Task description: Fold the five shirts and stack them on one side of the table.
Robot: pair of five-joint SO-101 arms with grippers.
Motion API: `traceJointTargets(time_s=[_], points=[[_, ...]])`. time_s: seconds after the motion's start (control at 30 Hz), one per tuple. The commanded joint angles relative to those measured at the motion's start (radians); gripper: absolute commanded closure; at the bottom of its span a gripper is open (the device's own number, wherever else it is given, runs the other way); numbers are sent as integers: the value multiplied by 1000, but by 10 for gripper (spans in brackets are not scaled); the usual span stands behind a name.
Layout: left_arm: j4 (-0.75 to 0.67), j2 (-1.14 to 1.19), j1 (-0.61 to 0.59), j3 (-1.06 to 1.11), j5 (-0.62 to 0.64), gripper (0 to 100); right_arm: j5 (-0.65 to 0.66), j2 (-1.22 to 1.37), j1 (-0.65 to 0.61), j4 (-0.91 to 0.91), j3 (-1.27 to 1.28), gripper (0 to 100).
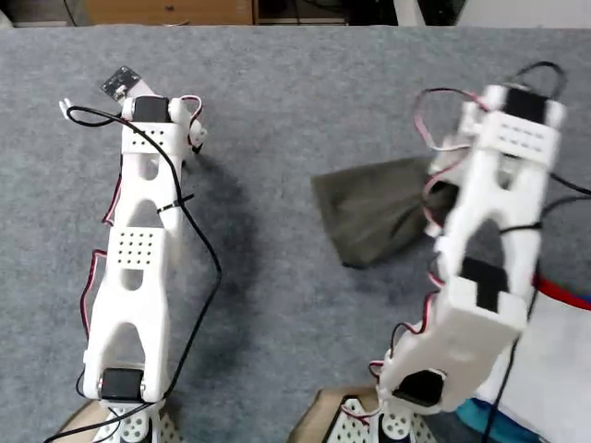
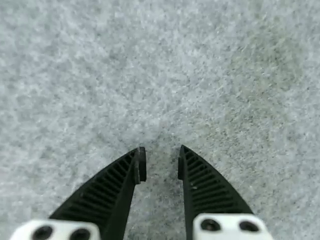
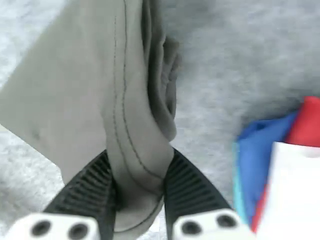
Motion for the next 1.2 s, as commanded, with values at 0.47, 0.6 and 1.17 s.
traceJointTargets(time_s=[0.47,0.6,1.17], points=[[-11,-15,-3,-41,6,875,359,-633,621,18,297,995],[-11,-15,-3,-41,6,875,466,-638,814,18,331,995],[-11,-13,-2,-41,6,875,671,-636,1165,17,348,994]])
